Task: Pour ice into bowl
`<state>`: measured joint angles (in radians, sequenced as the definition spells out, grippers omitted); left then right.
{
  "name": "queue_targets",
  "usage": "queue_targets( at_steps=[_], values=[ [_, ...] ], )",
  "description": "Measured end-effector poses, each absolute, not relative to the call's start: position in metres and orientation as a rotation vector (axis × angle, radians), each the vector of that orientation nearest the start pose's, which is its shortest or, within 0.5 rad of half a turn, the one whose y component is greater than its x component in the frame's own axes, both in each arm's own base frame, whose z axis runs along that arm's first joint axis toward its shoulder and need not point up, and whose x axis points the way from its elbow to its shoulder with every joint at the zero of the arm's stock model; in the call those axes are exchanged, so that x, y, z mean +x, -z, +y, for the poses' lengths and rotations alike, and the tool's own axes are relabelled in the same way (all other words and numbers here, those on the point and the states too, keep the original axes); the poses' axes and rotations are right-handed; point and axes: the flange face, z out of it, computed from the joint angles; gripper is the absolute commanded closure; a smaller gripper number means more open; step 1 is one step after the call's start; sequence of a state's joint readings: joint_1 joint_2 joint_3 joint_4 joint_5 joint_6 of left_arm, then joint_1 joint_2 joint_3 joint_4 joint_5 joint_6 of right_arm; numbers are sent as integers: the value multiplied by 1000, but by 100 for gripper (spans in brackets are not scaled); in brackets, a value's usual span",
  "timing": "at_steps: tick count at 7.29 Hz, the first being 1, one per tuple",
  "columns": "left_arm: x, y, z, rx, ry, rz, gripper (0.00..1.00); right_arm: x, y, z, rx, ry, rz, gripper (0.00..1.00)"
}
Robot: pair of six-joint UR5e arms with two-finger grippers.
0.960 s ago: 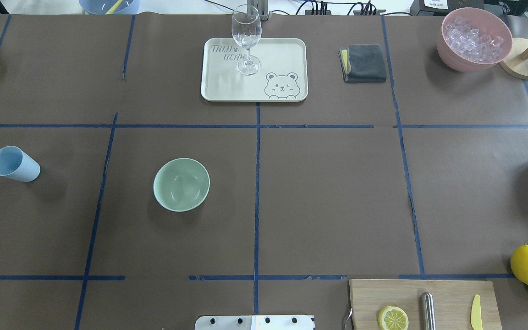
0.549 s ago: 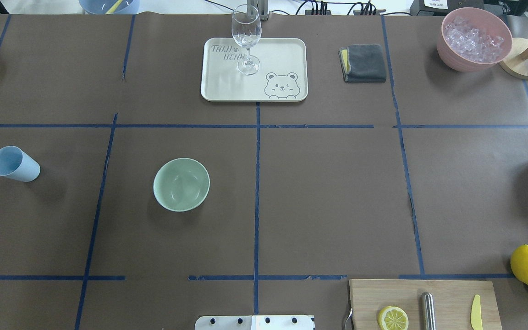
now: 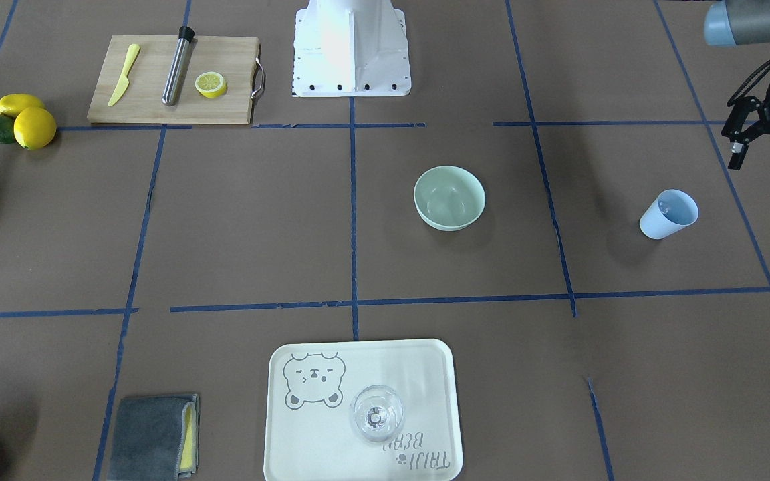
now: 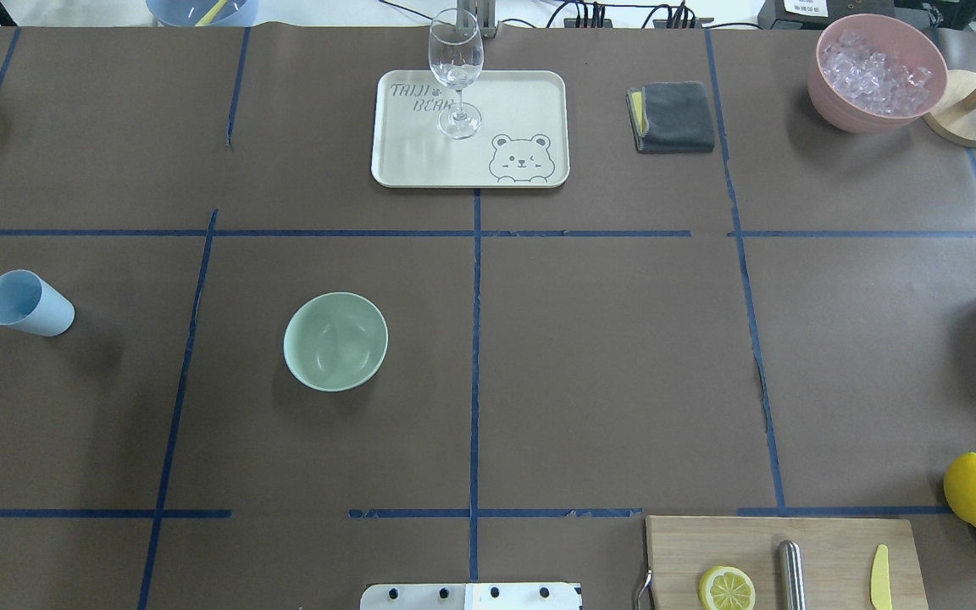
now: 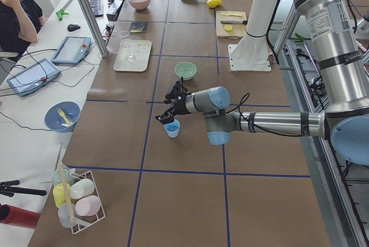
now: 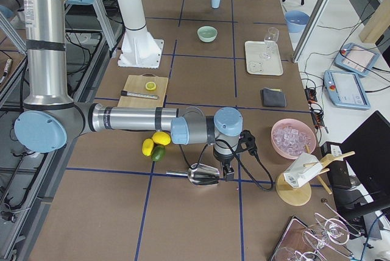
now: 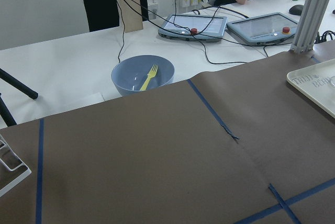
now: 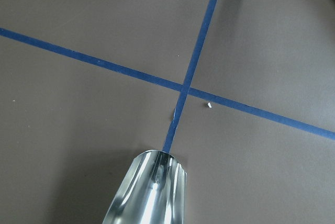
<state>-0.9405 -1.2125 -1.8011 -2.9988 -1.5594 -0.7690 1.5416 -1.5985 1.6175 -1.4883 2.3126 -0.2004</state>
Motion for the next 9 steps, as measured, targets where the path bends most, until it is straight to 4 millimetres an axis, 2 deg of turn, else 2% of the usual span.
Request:
queue_targets(
  at_steps=[3, 5, 6, 9],
  values=[
    [184, -573, -326, 982, 316, 807, 0, 52, -643, -487, 172, 260, -734, 0],
    [212, -605, -306, 1010, 378, 750, 0, 52, -645, -485, 168, 258, -734, 0],
    [225, -614, -302, 1027, 397, 732, 0, 52, -648, -484, 164, 256, -734, 0],
    [272, -627, -304, 1050, 423, 713, 0, 53, -651, -482, 159, 253, -733, 0]
  ],
)
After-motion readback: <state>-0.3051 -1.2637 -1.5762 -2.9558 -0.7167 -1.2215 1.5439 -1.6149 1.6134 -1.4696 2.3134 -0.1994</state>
